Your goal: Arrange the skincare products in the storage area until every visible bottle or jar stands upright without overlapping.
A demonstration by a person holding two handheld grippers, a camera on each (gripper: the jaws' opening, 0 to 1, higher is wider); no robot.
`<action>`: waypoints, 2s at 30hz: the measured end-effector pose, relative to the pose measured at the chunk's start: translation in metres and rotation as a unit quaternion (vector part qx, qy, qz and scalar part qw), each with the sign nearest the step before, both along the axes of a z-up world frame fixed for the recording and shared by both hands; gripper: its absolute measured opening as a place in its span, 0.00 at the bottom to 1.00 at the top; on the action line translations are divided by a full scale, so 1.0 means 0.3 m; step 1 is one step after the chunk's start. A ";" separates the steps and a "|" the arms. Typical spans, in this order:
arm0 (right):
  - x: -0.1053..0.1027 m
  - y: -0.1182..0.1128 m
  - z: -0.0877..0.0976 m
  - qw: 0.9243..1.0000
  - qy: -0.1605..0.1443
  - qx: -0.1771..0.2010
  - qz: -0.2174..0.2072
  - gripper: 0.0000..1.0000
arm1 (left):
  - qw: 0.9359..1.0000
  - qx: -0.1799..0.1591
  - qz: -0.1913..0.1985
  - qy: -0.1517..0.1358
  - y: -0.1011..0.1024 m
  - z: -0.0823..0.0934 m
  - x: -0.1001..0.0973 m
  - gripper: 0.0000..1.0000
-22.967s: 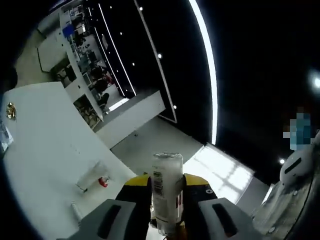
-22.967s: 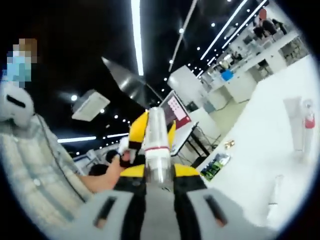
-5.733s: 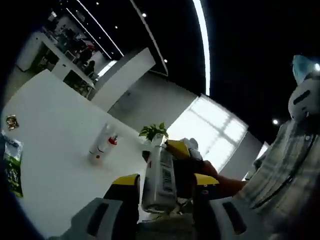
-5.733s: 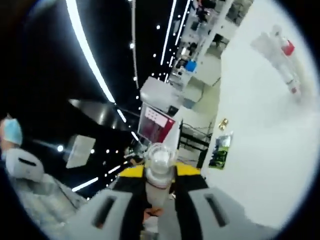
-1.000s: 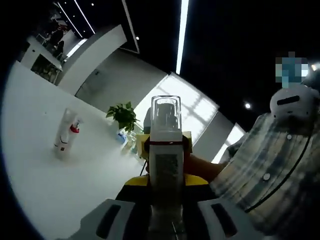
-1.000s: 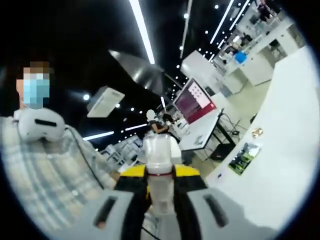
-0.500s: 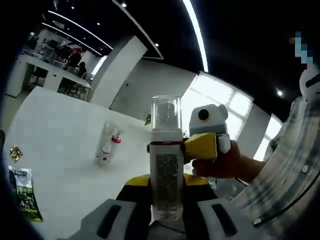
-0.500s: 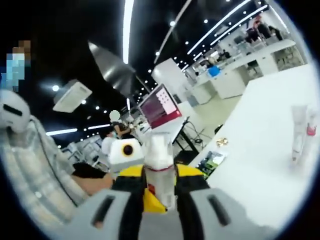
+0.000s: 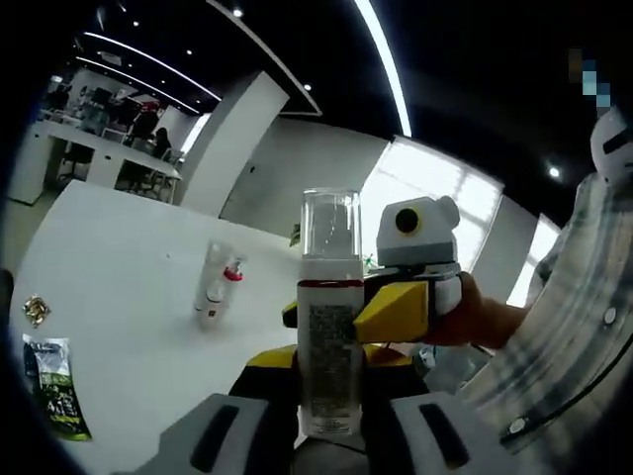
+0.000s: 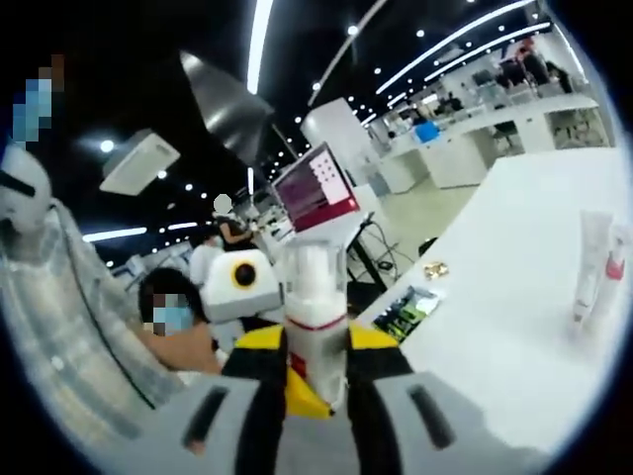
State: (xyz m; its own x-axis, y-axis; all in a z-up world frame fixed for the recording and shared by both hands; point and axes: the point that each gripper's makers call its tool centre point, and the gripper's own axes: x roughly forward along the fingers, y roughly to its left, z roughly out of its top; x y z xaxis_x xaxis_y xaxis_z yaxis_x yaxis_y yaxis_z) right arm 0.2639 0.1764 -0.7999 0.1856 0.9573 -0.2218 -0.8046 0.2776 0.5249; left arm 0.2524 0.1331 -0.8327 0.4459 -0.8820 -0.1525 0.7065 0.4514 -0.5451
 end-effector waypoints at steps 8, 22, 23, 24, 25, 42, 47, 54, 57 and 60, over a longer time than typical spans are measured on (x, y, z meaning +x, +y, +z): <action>0.023 -0.022 -0.027 1.000 -0.020 -0.019 -0.010 0.20 | 0.998 0.054 0.036 0.018 0.054 -0.098 0.005 0.37; 0.167 -0.117 -0.038 0.998 -0.016 -0.009 -0.066 0.20 | 0.955 0.254 0.149 -0.017 0.310 -0.361 0.054 0.62; 0.181 -0.126 -0.047 0.997 -0.015 -0.012 -0.070 0.20 | 0.954 0.256 0.155 -0.021 0.312 -0.368 0.056 0.62; 0.190 -0.131 -0.053 0.997 -0.016 -0.016 -0.073 0.20 | 0.952 0.260 0.162 -0.022 0.314 -0.377 0.058 0.62; 0.197 -0.136 -0.059 0.997 -0.016 -0.018 -0.075 0.20 | 0.945 0.284 0.162 -0.033 0.319 -0.384 0.064 0.62; 0.276 -0.164 -0.202 0.996 -0.008 -0.063 -0.062 0.21 | 0.919 0.347 0.178 -0.050 0.353 -0.440 0.080 0.56; 0.288 -0.151 -0.208 0.996 -0.010 -0.071 -0.053 0.21 | 0.918 0.345 0.190 -0.041 0.368 -0.444 0.081 0.57; 0.304 -0.154 -0.219 0.996 -0.023 -0.072 -0.049 0.21 | 0.912 0.351 0.209 -0.034 0.396 -0.449 0.085 0.56; 0.292 -0.163 -0.245 0.995 -0.036 -0.078 -0.044 0.21 | 0.909 0.358 0.212 -0.027 0.406 -0.460 0.083 0.56; 0.289 -0.170 -0.270 0.995 -0.038 -0.077 -0.043 0.21 | 0.908 0.361 0.213 -0.029 0.408 -0.459 0.084 0.56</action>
